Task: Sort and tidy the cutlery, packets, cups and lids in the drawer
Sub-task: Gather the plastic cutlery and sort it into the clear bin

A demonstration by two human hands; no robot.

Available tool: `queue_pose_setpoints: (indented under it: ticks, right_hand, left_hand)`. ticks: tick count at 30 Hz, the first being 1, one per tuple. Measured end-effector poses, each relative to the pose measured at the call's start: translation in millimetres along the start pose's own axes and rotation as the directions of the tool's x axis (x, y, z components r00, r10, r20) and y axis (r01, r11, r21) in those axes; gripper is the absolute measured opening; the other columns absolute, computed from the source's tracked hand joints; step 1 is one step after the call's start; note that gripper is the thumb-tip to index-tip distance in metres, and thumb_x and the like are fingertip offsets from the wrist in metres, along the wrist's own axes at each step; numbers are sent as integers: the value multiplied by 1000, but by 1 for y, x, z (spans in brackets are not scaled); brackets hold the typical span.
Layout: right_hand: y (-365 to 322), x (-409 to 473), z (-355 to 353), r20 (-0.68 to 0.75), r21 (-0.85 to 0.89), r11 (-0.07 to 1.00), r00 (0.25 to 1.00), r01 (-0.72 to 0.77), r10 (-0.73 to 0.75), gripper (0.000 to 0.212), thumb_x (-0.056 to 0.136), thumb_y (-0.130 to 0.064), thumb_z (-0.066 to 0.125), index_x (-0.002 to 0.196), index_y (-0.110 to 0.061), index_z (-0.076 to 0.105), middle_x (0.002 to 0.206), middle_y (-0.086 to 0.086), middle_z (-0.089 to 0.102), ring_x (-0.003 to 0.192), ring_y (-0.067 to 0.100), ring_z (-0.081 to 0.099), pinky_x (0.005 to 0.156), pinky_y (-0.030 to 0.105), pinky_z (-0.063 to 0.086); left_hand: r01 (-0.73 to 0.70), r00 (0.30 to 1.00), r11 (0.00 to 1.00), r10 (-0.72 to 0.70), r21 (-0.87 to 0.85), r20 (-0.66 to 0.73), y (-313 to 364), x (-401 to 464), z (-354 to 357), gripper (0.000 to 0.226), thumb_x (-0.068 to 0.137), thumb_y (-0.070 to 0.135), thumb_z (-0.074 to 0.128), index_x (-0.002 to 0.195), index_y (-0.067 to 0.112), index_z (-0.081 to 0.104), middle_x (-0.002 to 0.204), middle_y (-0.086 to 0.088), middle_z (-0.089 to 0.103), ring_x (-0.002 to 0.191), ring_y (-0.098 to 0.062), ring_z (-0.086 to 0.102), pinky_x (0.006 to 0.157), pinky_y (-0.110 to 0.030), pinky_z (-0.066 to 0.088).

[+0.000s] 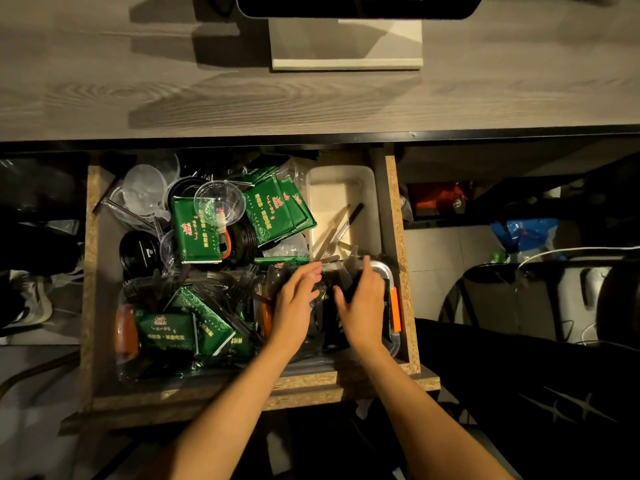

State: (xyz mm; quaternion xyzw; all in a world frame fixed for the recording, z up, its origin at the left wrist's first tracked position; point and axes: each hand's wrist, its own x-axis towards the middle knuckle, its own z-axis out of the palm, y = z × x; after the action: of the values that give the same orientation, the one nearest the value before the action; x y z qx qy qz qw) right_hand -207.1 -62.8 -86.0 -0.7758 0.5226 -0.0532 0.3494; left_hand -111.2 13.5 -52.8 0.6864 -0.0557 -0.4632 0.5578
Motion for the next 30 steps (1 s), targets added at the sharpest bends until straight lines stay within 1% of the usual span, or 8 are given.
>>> queue_pose_setpoints:
  ticks: [8,12,15,20,23,25,27,30]
  right_hand:
    - [-4,9,-9,110,286,958,992,25,-59,38,97,-18,59,134,-14,49,115,-10,60,106,8,60,89,12,46]
    - [-13,16,-23,80,365,930,994,40,-74,33,100,-18,52,131,-9,49,108,-1,64,96,12,62,84,31,53]
    - [-28,25,-38,23,434,897,994,84,-104,27,100,-14,50,127,-9,47,95,-2,61,81,9,60,70,25,50]
    - [-65,47,-57,-109,601,793,993,103,-47,9,99,-11,51,108,-9,55,89,-4,58,77,3,56,71,23,48]
    - [-92,54,-69,-125,758,650,990,56,60,18,100,-16,50,115,-11,58,93,0,59,83,12,58,78,29,49]
    - [-108,55,-75,-24,896,444,993,-30,115,13,101,-16,49,111,-13,58,77,-3,55,63,11,55,61,27,49]
    - [-120,56,-77,127,974,177,988,-142,92,5,101,-14,51,101,-16,56,64,-6,47,48,9,44,46,22,40]
    - [-127,57,-74,275,960,42,960,-278,61,9,99,-15,56,91,-14,51,63,-4,44,49,8,42,46,20,39]
  left_hand:
    - [45,998,999,-43,-26,50,3,0,-2,34,108,19,35,137,15,52,137,-2,56,124,-12,55,99,-23,48]
    - [10,994,1000,-10,1,105,11,-4,1,31,108,29,33,136,30,48,146,1,49,133,-10,47,113,-30,39]
    - [-26,992,996,15,83,125,16,-7,3,37,97,52,34,131,46,48,151,7,45,139,-8,40,117,-34,30]
    - [-90,982,979,57,183,181,33,-14,2,38,100,47,42,138,46,43,152,14,42,140,-3,36,115,-29,29]
    - [-101,965,944,17,315,260,48,-15,1,53,101,44,50,151,35,35,153,14,37,139,-4,34,116,-34,31]
    - [-128,961,916,20,381,275,63,-16,1,56,99,38,55,151,29,35,145,13,46,130,-4,44,104,-23,39]
    - [-176,961,888,62,424,268,78,-17,-2,43,99,31,58,141,26,47,128,8,59,112,-7,57,85,-18,45]
    - [-65,955,953,-27,298,294,89,-23,-16,24,101,23,55,124,30,52,97,-1,63,73,-17,65,64,-32,57]
